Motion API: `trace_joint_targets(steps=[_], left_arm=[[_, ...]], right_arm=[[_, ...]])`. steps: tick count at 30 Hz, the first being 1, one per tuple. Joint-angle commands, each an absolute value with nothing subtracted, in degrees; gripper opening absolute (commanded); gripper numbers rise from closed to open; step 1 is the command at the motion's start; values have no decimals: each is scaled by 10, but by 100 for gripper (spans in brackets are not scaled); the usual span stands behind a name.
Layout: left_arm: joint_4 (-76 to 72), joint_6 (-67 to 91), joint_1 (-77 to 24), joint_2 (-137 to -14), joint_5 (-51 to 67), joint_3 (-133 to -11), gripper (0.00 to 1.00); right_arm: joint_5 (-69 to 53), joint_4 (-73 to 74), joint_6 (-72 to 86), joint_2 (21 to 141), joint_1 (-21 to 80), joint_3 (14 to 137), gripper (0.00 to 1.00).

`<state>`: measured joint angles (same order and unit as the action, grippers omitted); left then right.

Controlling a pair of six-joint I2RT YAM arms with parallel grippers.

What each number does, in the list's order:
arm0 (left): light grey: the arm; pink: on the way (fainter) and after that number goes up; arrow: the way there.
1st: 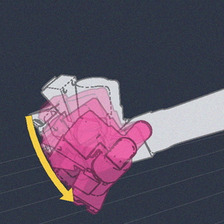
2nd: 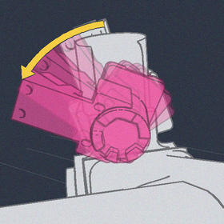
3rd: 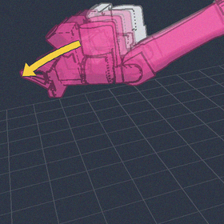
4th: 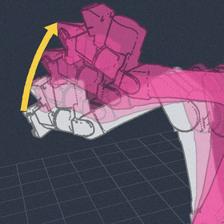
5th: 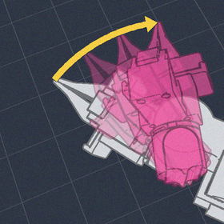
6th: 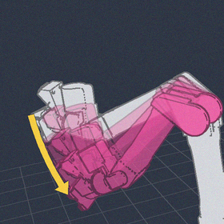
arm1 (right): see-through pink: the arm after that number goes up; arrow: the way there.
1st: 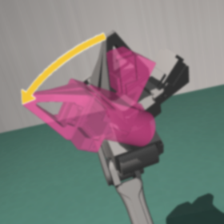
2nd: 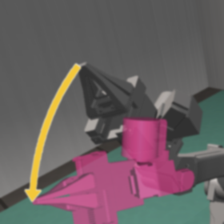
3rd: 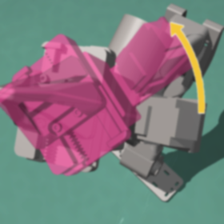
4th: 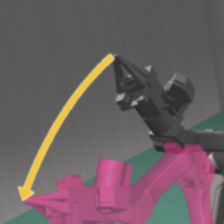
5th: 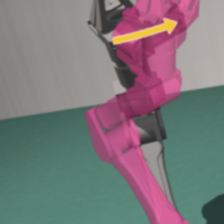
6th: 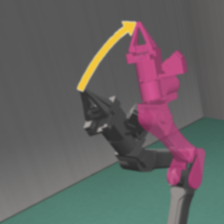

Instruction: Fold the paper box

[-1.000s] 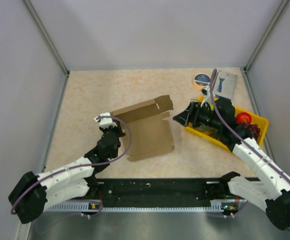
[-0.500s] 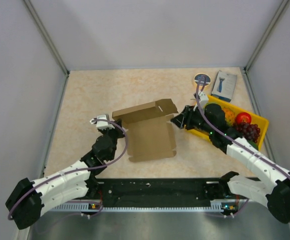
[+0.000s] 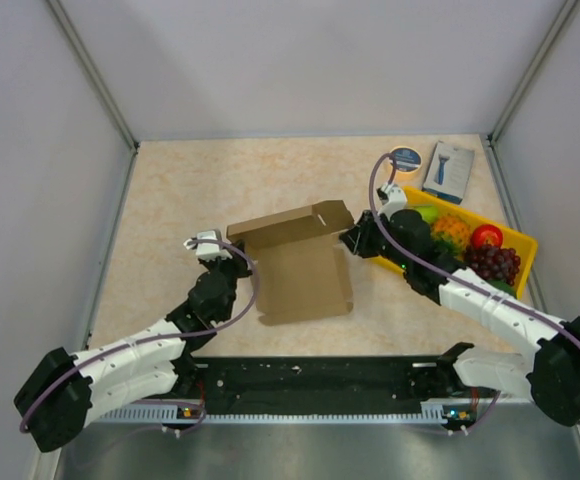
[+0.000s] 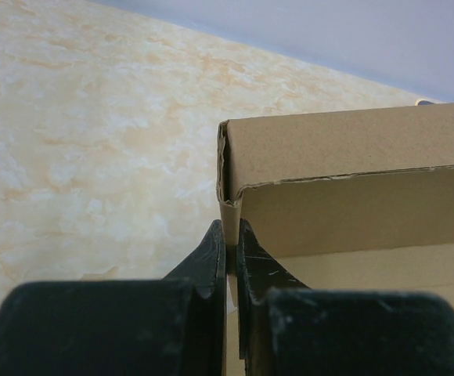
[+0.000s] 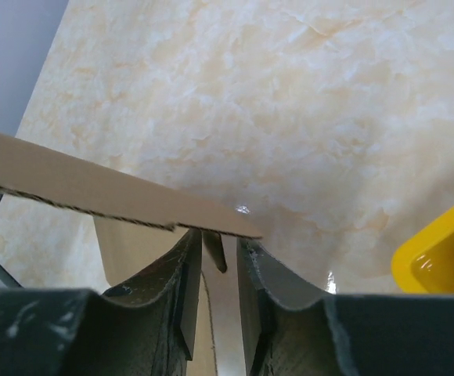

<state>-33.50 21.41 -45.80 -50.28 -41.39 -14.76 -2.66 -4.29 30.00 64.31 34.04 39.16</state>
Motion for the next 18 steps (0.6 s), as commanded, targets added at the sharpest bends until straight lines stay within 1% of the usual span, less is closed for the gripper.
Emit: trace_joint_targets(steps=[1,5,6,7,10,12,13,14,18], left_arm=[[-386,221,-456,-518,-428,-149,0],[-385,224,-456,-533,-426,-154,0],[-375,229,-456,-534,-425,-156,0],[-374,230,-456,-539,-425,-159,0],[-372,235,-456,-542,-425,-162,0],[-366,243,-456,-541,-425,-163,0],[-361,247,-456,-537,-425,-164,0],[-359,250,-456,-534,-424,-164,0],[-343,279,-456,-512,-415,-162,0]], right_arm=[[-3,-87,300,643,362,403,23],[38,-90,280,644,385,401,19],[38,-84,274,649,388,409,15],[38,-81,273,659,391,412,14],[38,-82,280,667,408,413,13],[33,-88,296,669,415,410,17],[26,-96,304,669,415,406,21],[22,-104,314,670,416,402,30],[-21,-136,353,670,413,393,34]])
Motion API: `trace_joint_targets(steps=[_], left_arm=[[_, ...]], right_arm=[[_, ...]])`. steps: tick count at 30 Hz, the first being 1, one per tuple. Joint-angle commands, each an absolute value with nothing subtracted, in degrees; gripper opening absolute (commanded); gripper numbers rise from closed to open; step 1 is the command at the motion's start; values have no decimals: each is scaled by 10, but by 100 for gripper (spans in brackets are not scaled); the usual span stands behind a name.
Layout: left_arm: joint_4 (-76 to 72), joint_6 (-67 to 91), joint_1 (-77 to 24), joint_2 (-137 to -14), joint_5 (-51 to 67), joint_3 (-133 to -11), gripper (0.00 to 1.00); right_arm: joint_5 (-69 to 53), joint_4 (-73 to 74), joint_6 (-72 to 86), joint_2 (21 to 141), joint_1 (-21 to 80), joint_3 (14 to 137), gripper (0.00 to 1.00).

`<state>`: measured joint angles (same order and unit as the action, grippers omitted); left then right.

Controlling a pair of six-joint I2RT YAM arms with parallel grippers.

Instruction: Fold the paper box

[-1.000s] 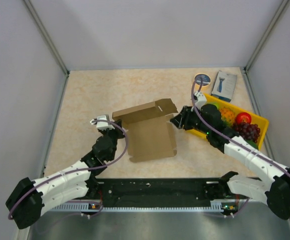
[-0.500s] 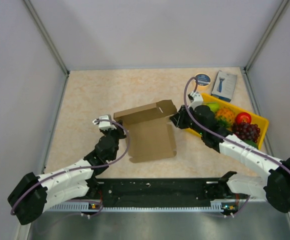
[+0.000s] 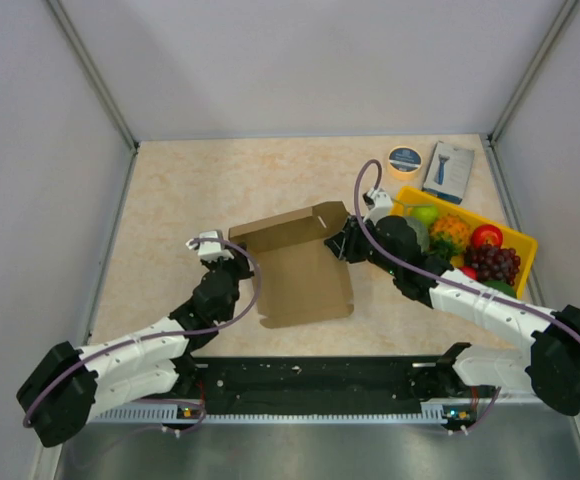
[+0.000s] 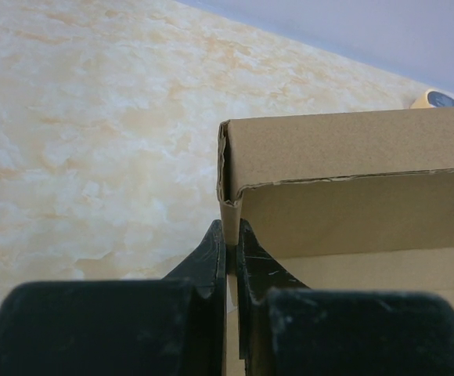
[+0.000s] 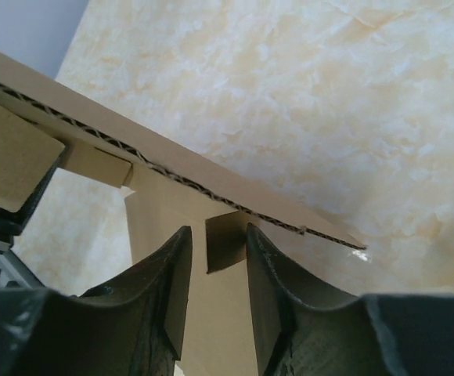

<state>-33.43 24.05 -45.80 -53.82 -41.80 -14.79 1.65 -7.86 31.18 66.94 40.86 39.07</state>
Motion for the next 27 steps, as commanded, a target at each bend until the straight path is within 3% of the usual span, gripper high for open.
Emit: trace_joint_targets(steps=[1,6,14,19,24,27], left_arm=[[-336,285,-456,-505,-414,-163,0],[-291,327,-456,-470,-409,-160,0],[-250,360,-455,-397,-392,-150,0],[-236,372,-456,-391,-386,-149,0],[-233,369,-456,-394,-384,-149,0],[-230,367,-456,-383,-381,-149,0]], right_arm=[[-41,-145,363,667,409,389,36],[-173,-245,464,656,352,344,38],[-205,-200,492,674,316,353,41],[-234,-167,459,672,318,381,33],[-222,-74,374,629,313,412,41],[-232,-35,345,615,290,427,41]])
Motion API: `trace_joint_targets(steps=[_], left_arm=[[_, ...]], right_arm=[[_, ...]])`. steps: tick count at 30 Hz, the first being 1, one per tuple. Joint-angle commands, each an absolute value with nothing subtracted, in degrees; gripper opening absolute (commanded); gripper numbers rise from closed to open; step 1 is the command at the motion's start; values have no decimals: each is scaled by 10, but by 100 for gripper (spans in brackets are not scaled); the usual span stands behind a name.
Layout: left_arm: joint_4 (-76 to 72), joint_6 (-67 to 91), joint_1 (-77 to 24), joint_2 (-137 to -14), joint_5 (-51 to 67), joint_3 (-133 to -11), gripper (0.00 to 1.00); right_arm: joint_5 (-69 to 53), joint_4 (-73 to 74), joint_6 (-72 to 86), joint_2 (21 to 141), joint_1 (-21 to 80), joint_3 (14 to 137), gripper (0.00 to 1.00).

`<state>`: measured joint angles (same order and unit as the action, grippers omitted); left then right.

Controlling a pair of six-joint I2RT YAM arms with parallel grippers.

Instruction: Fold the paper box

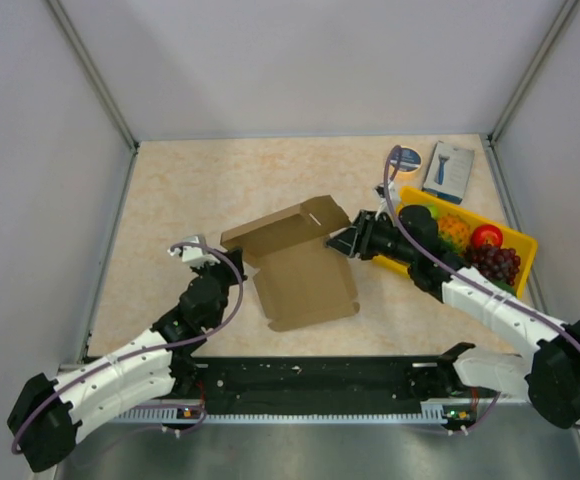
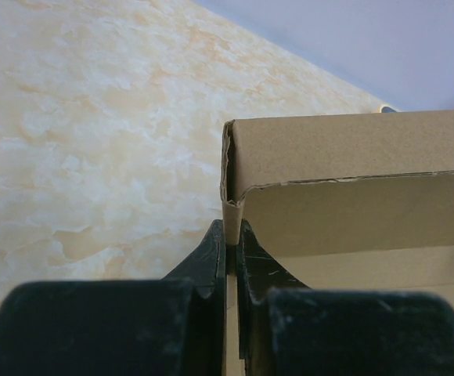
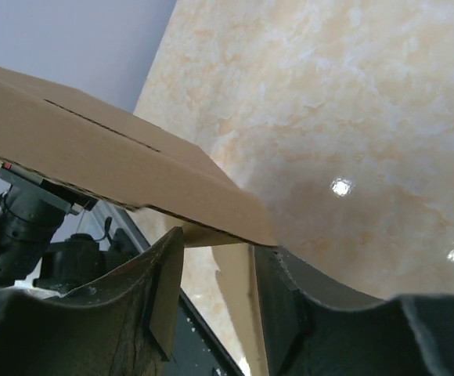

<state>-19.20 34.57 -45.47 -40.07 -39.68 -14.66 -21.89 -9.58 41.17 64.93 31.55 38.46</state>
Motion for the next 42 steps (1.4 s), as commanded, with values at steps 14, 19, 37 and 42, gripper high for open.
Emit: trace_joint_targets(steps=[14,19,37,42], left_arm=[[-253,350,-456,-381,-350,-147,0],[-254,352,-456,-379,-342,-149,0],[-275,361,-456,-401,-325,-149,0],[-261,360,-456,-391,-332,-150,0]], right_arm=[[-473,-137,381,617,183,387,53],[-523,-260,473,657,183,363,49],[-430,-245,465,677,217,352,1],[-361,-233,451,649,224,325,0]])
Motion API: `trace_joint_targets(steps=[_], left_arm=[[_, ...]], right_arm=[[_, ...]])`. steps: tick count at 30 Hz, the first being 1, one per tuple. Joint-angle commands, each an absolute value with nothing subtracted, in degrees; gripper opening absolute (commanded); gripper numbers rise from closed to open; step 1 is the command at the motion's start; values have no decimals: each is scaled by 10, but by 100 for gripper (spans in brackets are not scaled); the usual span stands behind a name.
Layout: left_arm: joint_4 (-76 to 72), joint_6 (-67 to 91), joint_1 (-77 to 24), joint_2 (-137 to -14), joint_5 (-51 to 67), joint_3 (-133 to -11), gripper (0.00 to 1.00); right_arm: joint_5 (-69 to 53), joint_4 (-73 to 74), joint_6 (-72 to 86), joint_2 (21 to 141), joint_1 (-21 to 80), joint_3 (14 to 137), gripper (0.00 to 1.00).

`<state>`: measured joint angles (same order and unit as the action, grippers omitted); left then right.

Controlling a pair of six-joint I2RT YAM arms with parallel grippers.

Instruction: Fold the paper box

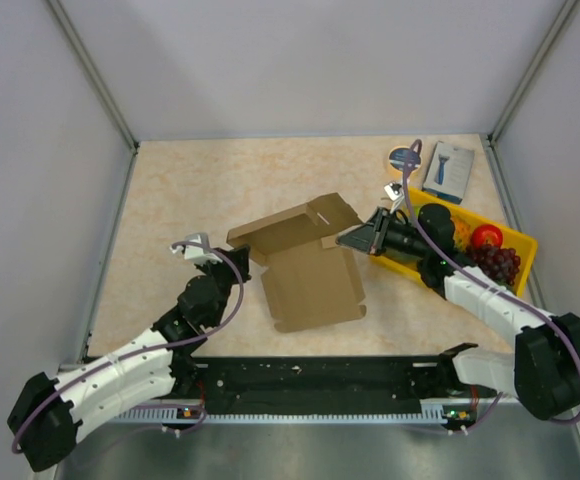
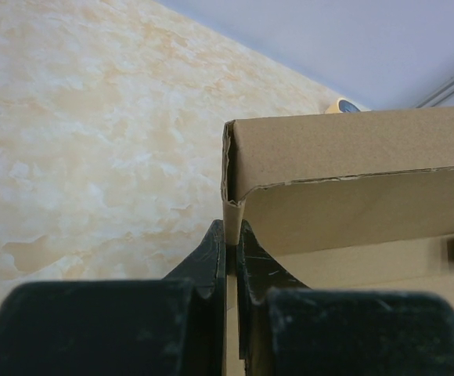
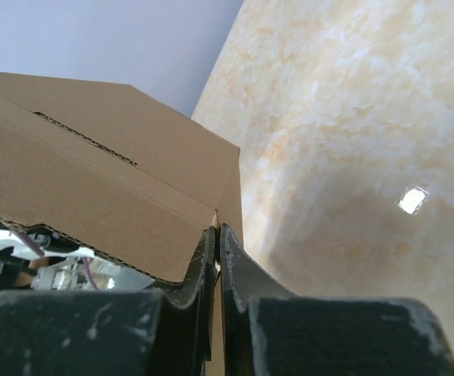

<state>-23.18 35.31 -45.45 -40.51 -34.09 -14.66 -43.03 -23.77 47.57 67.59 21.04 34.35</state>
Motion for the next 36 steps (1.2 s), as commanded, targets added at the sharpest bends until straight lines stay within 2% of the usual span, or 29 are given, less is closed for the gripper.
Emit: trace_joint_targets(steps=[1,4,5,7,10,14,21,23,28,30,31,33,36], left_arm=[[-259,360,-456,-390,-333,-150,0],[-252,364,-456,-389,-336,-152,0],[-242,365,-456,-389,-337,-155,0],[-215,366,-456,-390,-344,-168,0],[-148,364,-455,-390,-345,-196,0],[-86,354,-440,-374,-315,-220,0],[36,316,-383,-344,-216,-280,0],[67,299,-359,-345,-184,-300,0],[89,276,-314,-353,-37,-324,0],[86,272,-288,-360,-3,-332,0],[79,269,-279,-363,63,-332,0],[65,269,-251,-377,114,-338,0],[61,265,-215,-408,195,-352,0]], right_arm=[[-351,-230,444,642,225,324,0],[-345,-183,423,634,224,333,0],[-344,-151,398,633,224,351,21],[-356,-85,365,613,223,359,48],[-352,-19,294,552,220,361,62],[-377,103,196,486,200,391,63],[-400,109,226,418,152,429,63],[-421,106,241,436,121,457,63],[-553,-12,339,540,41,497,63],[-574,-29,358,590,22,517,67],[-605,-76,369,614,21,522,68],[-671,-102,395,659,26,543,65],[-703,-163,417,676,47,529,70]])
